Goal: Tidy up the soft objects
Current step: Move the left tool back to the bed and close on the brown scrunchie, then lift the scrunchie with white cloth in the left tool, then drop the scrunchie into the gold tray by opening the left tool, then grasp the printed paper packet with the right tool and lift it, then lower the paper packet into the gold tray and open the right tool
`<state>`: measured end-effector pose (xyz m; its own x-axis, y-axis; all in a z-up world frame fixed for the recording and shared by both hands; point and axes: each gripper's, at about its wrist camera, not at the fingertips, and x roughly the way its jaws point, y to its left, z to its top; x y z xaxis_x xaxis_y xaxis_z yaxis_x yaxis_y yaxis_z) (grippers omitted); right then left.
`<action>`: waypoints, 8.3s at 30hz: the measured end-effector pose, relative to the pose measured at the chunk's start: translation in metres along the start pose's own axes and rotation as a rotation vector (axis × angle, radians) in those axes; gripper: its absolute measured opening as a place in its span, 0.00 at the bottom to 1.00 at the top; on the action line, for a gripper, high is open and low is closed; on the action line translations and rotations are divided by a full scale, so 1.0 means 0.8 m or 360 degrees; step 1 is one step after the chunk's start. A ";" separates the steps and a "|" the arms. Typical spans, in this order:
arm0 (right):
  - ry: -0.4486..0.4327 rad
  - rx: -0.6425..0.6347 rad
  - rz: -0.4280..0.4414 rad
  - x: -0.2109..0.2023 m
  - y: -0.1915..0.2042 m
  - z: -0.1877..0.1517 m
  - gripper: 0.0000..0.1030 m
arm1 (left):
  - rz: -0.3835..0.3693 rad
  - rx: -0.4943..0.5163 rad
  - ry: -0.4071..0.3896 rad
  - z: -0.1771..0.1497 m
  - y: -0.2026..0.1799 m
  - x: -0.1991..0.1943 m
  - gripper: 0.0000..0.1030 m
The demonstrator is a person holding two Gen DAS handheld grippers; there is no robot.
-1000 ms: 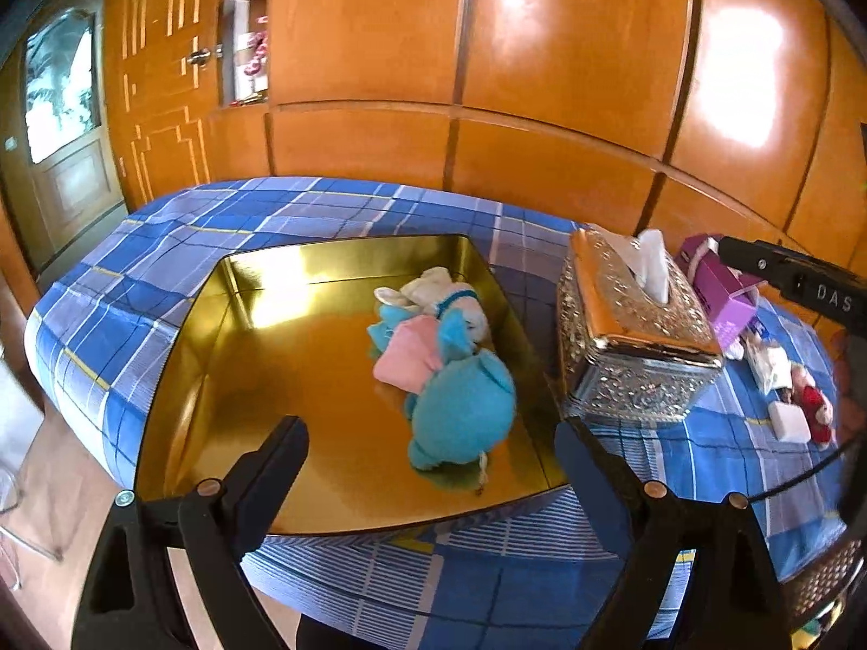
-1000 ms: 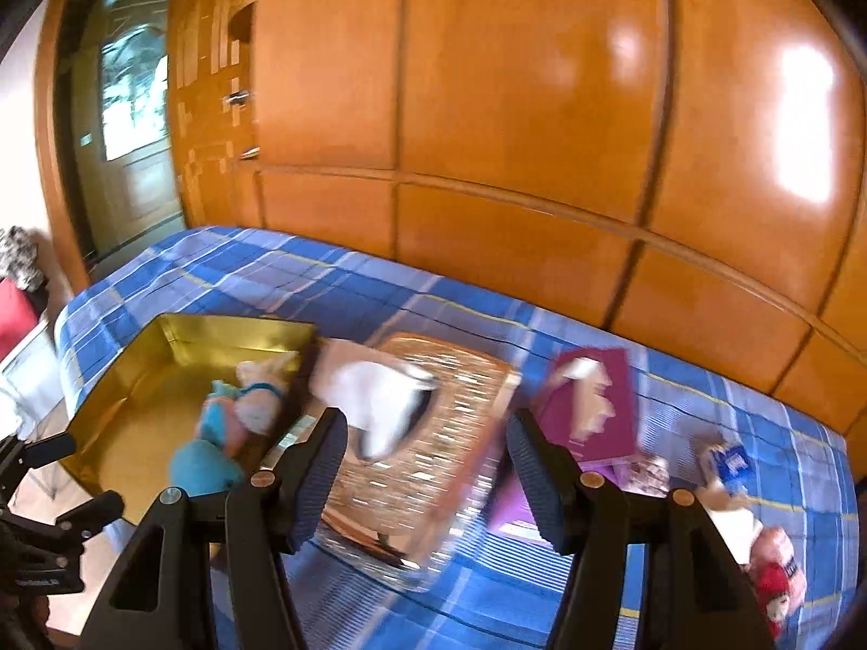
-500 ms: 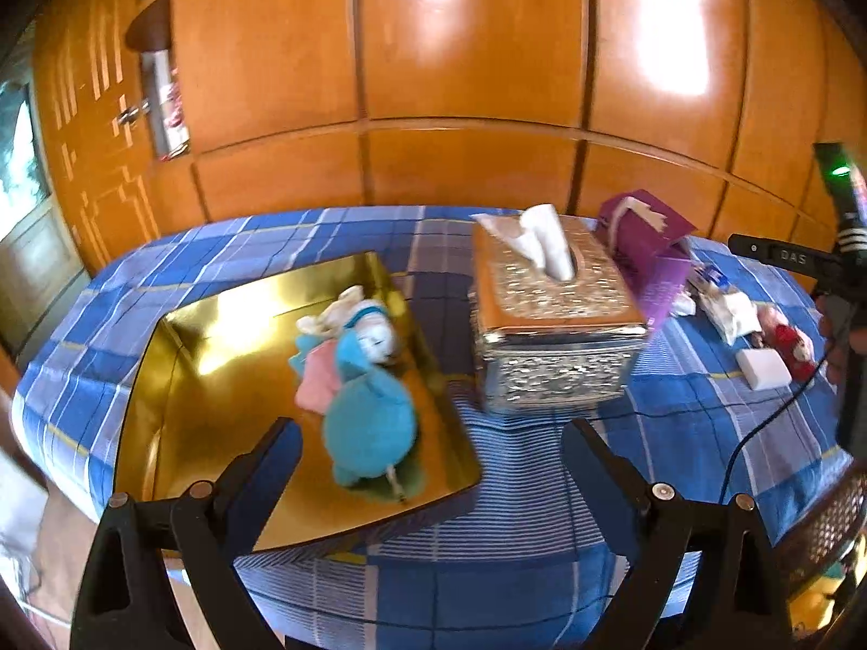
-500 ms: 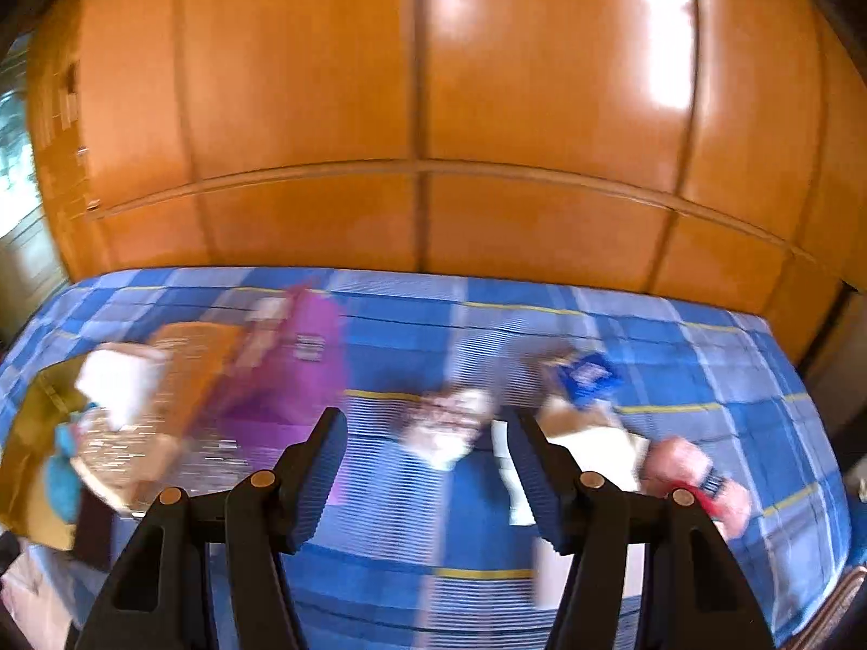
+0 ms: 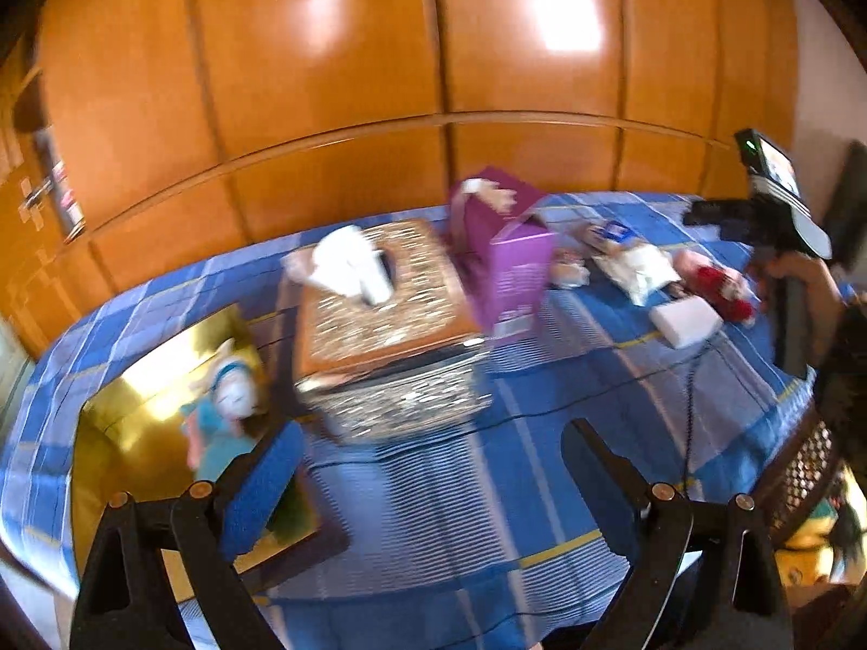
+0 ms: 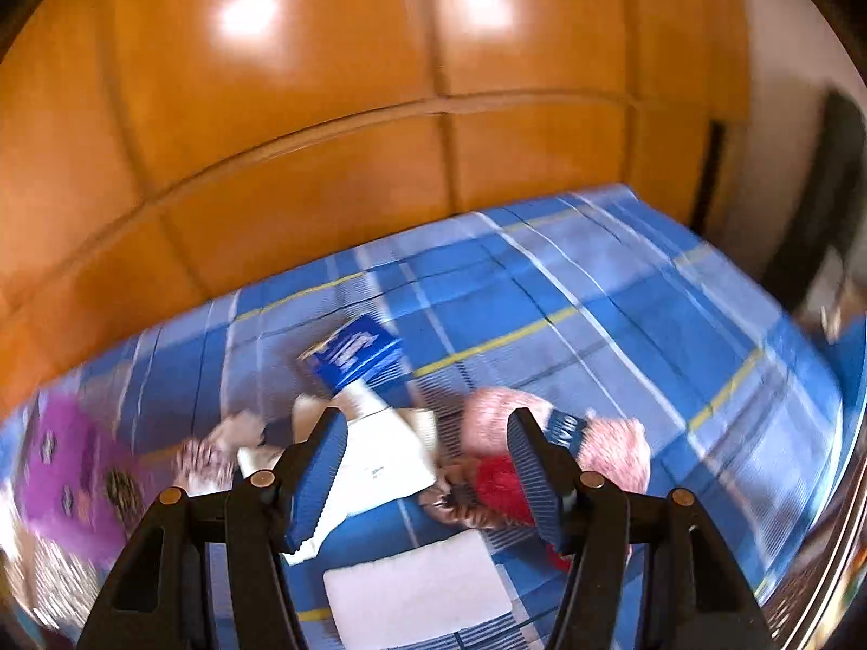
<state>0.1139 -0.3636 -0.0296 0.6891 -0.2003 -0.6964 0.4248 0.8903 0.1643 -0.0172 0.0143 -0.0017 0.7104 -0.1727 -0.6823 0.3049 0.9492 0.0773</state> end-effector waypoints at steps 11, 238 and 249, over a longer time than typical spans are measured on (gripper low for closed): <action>0.0110 0.0525 0.0098 0.010 -0.076 0.001 0.60 | -0.0308 0.0239 0.0018 0.062 -0.091 0.040 0.92; 0.0708 -0.1683 0.1326 -0.146 0.578 -0.336 0.48 | 0.0957 -0.1326 -0.0258 -0.174 0.334 -0.107 1.00; 0.0555 -0.1782 0.1127 -0.133 0.574 -0.360 0.49 | 0.0897 -0.1271 -0.0177 -0.169 0.321 -0.090 1.00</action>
<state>0.0665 0.1841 -0.0812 0.3054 0.3958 -0.8661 -0.7652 0.6434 0.0242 -0.0756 0.3060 -0.0312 0.6884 0.3751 -0.6208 -0.5862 0.7918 -0.1716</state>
